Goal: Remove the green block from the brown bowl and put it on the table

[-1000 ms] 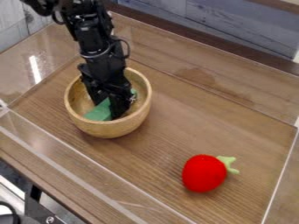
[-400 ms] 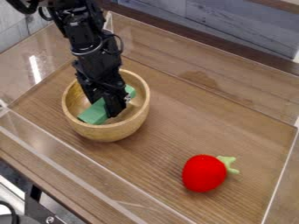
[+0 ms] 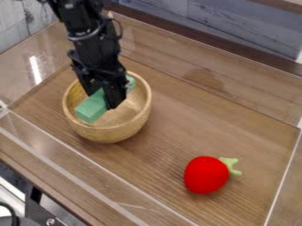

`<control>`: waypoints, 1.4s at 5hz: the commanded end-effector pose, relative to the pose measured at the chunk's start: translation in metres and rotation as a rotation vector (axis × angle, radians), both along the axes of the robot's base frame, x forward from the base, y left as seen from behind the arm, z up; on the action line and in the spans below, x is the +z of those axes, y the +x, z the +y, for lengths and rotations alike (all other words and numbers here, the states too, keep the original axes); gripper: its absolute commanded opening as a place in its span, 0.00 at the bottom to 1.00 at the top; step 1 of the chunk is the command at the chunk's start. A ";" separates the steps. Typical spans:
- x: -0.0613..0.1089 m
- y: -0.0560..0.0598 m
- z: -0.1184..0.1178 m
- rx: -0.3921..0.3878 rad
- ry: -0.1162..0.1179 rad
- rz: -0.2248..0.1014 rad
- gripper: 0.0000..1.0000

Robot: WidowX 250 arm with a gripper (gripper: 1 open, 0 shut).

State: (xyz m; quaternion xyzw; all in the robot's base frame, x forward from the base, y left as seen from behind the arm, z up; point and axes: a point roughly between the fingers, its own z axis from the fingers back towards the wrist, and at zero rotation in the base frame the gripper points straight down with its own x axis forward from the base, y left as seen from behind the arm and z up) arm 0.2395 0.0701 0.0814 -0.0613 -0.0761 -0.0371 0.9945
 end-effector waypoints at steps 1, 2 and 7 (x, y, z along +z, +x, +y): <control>0.027 0.014 -0.009 0.002 0.027 -0.063 0.00; 0.036 0.020 -0.034 0.041 0.033 -0.067 0.00; -0.016 0.042 -0.141 -0.021 0.078 -0.004 0.00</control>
